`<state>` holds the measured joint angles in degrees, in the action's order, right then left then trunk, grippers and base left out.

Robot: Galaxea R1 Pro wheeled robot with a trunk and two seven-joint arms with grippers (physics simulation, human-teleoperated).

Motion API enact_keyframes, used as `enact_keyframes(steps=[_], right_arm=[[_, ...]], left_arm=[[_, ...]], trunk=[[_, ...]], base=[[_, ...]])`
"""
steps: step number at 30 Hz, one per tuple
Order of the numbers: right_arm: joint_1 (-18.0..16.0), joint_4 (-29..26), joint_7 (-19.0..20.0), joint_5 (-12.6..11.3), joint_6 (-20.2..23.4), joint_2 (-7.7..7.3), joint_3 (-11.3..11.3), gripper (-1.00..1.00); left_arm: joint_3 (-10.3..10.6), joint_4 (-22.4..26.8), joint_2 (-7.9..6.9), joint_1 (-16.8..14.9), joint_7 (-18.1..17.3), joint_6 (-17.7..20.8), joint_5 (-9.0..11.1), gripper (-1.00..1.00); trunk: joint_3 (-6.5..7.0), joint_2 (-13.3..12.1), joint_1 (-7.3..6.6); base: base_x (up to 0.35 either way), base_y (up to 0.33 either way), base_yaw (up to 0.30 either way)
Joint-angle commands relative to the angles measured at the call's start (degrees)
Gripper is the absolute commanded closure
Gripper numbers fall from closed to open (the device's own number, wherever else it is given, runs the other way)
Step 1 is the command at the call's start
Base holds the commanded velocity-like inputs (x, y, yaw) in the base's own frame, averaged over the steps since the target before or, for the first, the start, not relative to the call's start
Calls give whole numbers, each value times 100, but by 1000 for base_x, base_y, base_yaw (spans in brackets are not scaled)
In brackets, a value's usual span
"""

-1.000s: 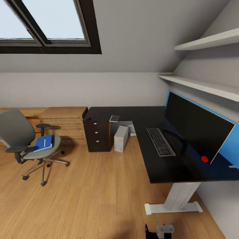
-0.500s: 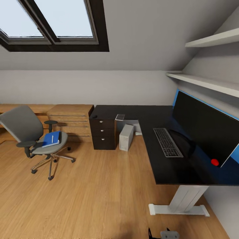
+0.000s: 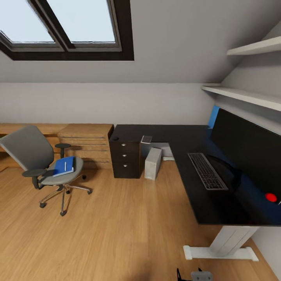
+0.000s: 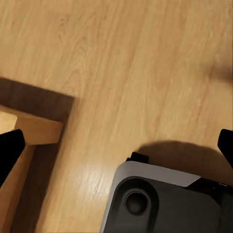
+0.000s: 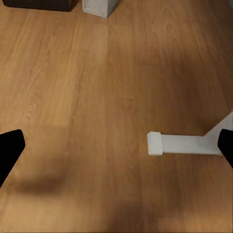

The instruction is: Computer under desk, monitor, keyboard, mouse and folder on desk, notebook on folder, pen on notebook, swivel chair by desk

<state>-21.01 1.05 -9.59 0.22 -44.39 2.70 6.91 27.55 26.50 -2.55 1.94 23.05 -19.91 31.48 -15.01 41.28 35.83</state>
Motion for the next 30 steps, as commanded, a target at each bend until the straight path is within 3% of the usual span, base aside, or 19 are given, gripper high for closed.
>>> enact_keyframes(steps=[1,11,30], right_arm=[[-6,12,-52,4,-11,3,48,-100],[-4,14,-60,1,64,5,54,-100],[-5,11,-78,-28,63,23,48,-100]], left_arm=[[49,13,-8,-1,41,-13,43,-100],[49,11,-4,-1,40,-13,43,-100],[49,12,1,-1,34,-13,33,-100]], trunk=[[-7,6,4],[-7,6,4],[-4,6,4]], base=[[239,272,0],[258,249,0],[317,147,0]])
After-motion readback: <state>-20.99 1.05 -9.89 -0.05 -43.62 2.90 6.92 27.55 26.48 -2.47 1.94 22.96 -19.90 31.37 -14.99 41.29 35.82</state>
